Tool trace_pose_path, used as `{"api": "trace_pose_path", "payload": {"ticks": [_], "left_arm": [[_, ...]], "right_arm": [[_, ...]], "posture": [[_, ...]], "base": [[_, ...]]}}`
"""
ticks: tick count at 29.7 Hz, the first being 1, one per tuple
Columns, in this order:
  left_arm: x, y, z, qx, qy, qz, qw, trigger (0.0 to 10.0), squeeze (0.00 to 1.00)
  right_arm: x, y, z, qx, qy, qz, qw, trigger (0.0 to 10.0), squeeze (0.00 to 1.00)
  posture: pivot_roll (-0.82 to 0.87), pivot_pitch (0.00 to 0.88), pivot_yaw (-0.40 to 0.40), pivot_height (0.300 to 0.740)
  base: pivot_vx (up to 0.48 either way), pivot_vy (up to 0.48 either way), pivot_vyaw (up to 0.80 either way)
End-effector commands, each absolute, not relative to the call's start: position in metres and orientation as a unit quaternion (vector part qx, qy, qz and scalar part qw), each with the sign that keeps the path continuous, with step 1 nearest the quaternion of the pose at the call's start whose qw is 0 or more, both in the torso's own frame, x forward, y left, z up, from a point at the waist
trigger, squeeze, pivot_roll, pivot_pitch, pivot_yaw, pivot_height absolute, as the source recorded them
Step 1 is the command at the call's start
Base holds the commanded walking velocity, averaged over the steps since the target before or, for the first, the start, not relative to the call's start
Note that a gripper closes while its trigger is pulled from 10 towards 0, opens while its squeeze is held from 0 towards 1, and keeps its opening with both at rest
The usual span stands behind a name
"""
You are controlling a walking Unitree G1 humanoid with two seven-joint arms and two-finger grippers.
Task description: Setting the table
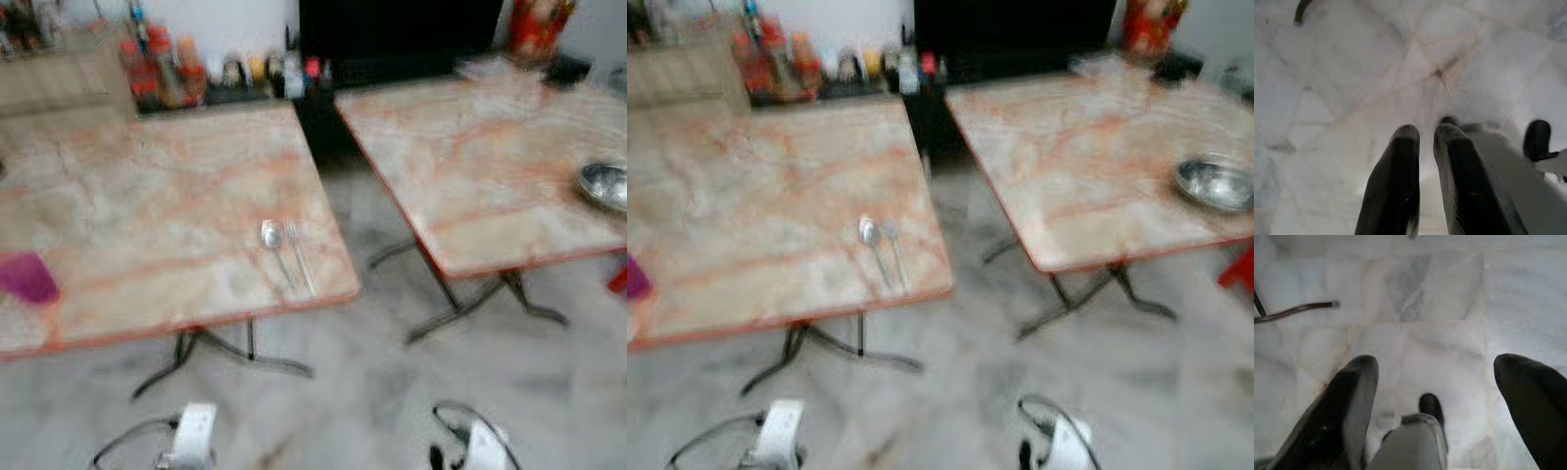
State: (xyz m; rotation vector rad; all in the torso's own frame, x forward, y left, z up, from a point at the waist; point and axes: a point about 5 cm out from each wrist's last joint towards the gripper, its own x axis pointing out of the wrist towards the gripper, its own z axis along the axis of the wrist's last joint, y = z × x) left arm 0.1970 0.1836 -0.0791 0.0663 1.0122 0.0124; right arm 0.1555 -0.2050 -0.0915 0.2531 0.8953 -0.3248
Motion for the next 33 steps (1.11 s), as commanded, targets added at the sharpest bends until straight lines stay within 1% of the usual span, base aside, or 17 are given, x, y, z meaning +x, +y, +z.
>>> {"api": "trace_pose_path", "payload": {"ticks": [1,13,27,33], "left_arm": [[0.1974,0.193,-0.0777,0.039,0.483,0.017,0.875,10.0,0.0],[0.1969,0.1924,-0.0781,0.042,0.483,0.017,0.875,10.0,0.0],[0.1987,0.1907,-0.077,0.047,0.469,0.013,0.882,10.0,0.0],[0.1971,0.1898,-0.078,0.06,0.472,0.006,0.879,10.0,0.0]], "right_arm": [[0.1611,-0.1989,-0.0901,0.128,0.423,-0.151,0.884,10.0,0.0],[0.1611,-0.1992,-0.0901,0.127,0.423,-0.151,0.884,10.0,0.0],[0.1622,-0.1986,-0.0897,0.122,0.423,-0.145,0.886,10.0,0.0],[0.1635,-0.1979,-0.0891,0.12,0.421,-0.139,0.888,10.0,0.0]], "posture": [[-0.02,0.0,0.005,0.74],[-0.02,0.0,0.006,0.74],[-0.02,0.0,0.01,0.74],[-0.02,0.0,0.009,0.74]], "base": [[0.0,0.48,0.0],[0.0,0.475,0.0],[0.0,0.0,0.0],[0.0,0.0,0.0]]}}
